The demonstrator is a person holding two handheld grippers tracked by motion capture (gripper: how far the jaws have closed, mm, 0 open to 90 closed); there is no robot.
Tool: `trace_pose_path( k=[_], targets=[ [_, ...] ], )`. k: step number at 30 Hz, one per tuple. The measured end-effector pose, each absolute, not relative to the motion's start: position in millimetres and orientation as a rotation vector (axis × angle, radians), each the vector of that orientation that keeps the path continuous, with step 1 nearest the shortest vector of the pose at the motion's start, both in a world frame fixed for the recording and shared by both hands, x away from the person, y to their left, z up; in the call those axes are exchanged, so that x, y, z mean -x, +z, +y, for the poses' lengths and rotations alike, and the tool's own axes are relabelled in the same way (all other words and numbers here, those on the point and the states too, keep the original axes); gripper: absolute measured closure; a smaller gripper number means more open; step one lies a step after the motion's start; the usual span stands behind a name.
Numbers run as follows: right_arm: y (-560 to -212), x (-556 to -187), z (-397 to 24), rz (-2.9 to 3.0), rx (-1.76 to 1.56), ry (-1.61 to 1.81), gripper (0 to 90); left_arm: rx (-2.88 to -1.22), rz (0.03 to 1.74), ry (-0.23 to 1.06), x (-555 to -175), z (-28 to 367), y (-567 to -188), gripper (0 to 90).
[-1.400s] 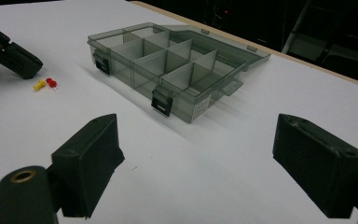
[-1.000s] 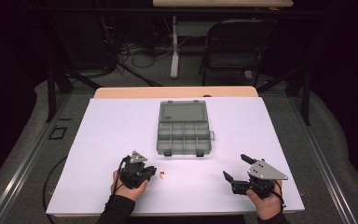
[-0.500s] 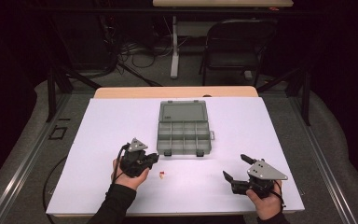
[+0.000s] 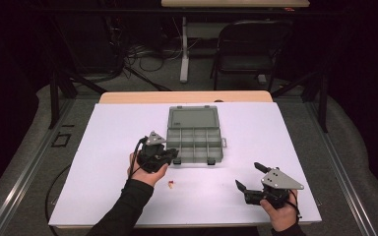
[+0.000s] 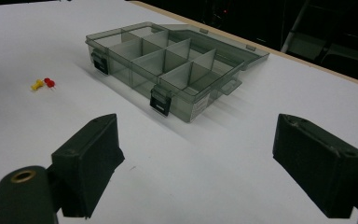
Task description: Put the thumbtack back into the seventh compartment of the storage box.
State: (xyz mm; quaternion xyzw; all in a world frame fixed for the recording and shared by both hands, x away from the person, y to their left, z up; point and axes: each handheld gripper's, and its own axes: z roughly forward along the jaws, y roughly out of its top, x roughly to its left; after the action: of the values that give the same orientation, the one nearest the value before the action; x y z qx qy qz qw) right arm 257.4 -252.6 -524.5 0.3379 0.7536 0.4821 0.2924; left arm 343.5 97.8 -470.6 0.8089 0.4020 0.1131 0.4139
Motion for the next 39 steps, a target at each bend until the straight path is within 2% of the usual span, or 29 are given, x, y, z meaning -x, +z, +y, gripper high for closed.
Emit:
trace_pose_path(
  k=[11,39],
  targets=[
    [-525,-258,-253,2.008,-0.899,1.289,14.4,-2.063,0.98,0.281,-363,71,-466,83.6],
    [-525,-259,-253,2.011,-0.902,1.297,14.4,-2.096,1.019,0.24,-400,37,-501,83.5]
  ],
)
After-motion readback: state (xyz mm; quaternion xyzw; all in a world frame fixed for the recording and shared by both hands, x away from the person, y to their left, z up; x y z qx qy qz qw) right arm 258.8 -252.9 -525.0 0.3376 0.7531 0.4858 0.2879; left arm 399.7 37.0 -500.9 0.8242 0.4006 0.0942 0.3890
